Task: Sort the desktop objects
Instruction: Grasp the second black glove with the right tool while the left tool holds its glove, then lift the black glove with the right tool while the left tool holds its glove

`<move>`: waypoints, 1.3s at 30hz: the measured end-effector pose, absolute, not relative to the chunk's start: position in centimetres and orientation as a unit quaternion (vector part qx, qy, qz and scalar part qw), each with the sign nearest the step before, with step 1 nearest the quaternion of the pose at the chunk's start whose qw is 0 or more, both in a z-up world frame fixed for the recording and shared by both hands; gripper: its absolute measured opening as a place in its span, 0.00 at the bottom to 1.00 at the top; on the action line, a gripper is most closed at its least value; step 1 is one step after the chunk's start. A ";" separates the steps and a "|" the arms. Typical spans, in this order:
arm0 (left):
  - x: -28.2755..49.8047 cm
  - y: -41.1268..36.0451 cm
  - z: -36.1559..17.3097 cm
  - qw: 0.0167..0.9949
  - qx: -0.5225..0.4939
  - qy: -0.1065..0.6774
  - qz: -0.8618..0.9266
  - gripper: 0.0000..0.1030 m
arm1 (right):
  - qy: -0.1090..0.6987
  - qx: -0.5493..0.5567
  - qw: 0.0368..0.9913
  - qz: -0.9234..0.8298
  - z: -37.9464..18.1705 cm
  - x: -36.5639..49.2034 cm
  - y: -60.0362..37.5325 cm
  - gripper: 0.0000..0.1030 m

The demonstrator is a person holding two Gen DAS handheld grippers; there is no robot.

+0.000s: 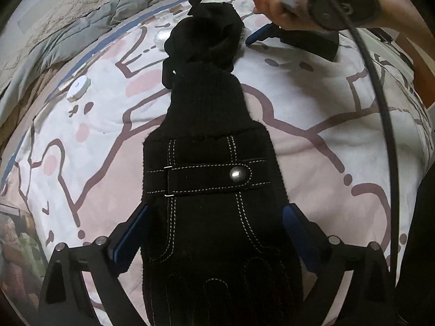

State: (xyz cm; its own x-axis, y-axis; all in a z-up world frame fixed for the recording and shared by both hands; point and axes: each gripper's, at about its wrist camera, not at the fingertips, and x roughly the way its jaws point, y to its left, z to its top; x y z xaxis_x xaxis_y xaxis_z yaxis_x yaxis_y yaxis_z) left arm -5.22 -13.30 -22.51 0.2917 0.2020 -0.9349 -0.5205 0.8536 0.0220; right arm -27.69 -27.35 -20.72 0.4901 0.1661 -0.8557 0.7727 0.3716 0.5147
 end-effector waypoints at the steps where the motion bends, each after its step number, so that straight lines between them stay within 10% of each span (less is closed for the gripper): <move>1: -5.2 -13.2 -22.7 0.791 -0.147 0.549 0.227 0.97 | 0.453 0.518 0.690 -0.225 -20.9 -27.6 -27.5 0.93; 9: -5.2 -12.7 -23.5 0.795 -0.158 0.545 0.214 1.00 | 0.463 0.461 0.709 -0.264 -20.8 -26.0 -27.7 0.93; 16: -5.3 -12.7 -23.6 0.797 -0.168 0.539 0.216 1.00 | 0.490 0.392 0.741 -0.239 -20.3 -25.2 -27.0 0.67; 39: -4.0 -11.7 -24.6 0.769 -0.197 0.566 0.222 1.00 | 0.433 0.245 0.854 -0.155 -5.5 -34.8 -24.0 0.67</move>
State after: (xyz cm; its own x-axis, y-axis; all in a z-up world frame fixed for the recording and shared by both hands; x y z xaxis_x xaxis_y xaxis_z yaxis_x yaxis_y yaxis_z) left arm -4.01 -11.69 -24.56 0.2607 0.1186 -0.9581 -0.5650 0.8235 -0.0518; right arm -34.82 -23.96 -5.55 0.5776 -0.0528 -0.8146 0.4766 0.8319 0.2841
